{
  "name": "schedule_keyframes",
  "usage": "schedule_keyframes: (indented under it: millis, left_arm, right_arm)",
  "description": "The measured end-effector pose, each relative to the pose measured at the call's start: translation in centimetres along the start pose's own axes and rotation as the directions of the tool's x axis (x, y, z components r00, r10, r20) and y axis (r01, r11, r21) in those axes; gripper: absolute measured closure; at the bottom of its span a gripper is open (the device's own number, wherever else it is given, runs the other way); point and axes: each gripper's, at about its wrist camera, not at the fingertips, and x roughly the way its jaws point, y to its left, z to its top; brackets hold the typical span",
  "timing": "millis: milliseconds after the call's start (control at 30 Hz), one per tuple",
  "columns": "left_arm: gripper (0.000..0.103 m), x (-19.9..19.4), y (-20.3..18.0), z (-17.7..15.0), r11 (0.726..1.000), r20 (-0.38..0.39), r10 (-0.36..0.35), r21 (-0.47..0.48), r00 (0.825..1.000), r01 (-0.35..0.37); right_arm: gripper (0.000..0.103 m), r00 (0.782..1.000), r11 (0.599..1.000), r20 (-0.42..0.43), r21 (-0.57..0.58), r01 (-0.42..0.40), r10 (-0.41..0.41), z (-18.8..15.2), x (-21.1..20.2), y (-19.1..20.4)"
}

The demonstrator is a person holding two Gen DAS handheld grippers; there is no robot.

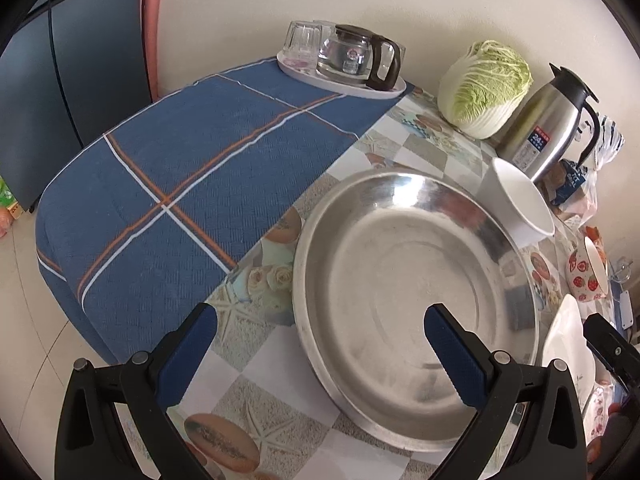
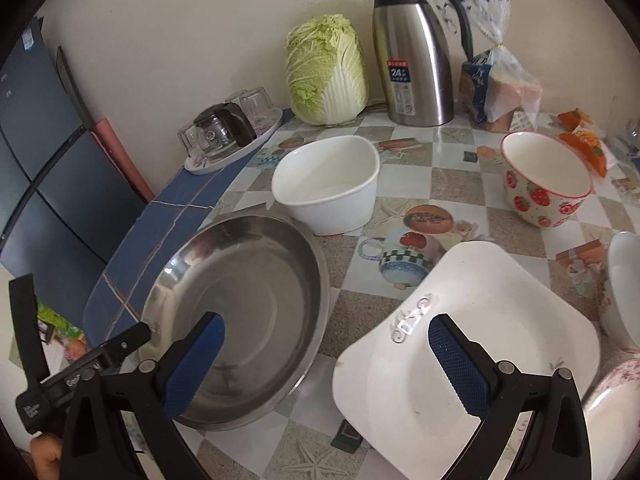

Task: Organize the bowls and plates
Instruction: 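Move left tool to steel tray rim while right tool approaches white square plate, then close left tool on steel tray rim while right tool grips square plate edge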

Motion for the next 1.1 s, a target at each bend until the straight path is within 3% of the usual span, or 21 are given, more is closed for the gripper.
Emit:
schedule_keyframes:
  millis: [367, 700, 867, 900, 933, 1100]
  left_arm:
    - [0.0, 1.8, 1.3, 0.8, 0.998, -0.018, -0.023, -0.063, 1.0, 0.021]
    - [0.0, 3.2, 1.6, 0.9, 0.995, -0.065, -0.043, -0.091, 0.997, 0.037]
    - [0.001, 4.1, 1.6, 0.8, 0.994, -0.094, -0.047, -0.102, 0.994, 0.037]
    - [0.001, 4.2, 1.6, 0.8, 0.994, -0.098, -0.046, -0.102, 0.994, 0.036]
    - [0.004, 4.4, 1.6, 0.8, 0.994, -0.1, -0.047, -0.101, 0.994, 0.037]
    - [0.027, 5.0, 1.2, 1.3, 0.997, -0.104, -0.015, -0.081, 0.994, 0.006]
  right_arm:
    - [0.0, 0.998, 0.997, 0.05, 0.052, -0.053, 0.05, 1.7, 0.2, -1.2]
    - [0.002, 0.997, 0.995, 0.02, 0.063, -0.081, 0.08, 1.7, 2.1, -1.1]
    - [0.018, 0.995, 0.992, -0.026, 0.073, -0.099, 0.101, 1.3, 3.7, -1.0]
    - [0.025, 0.994, 0.992, -0.039, 0.076, -0.097, 0.1, 1.2, 4.0, -1.0]
    - [0.035, 0.994, 0.992, -0.049, 0.077, -0.095, 0.099, 1.1, 4.3, -1.0]
    - [0.061, 0.992, 0.993, -0.077, 0.071, -0.093, 0.099, 1.0, 5.4, -0.9]
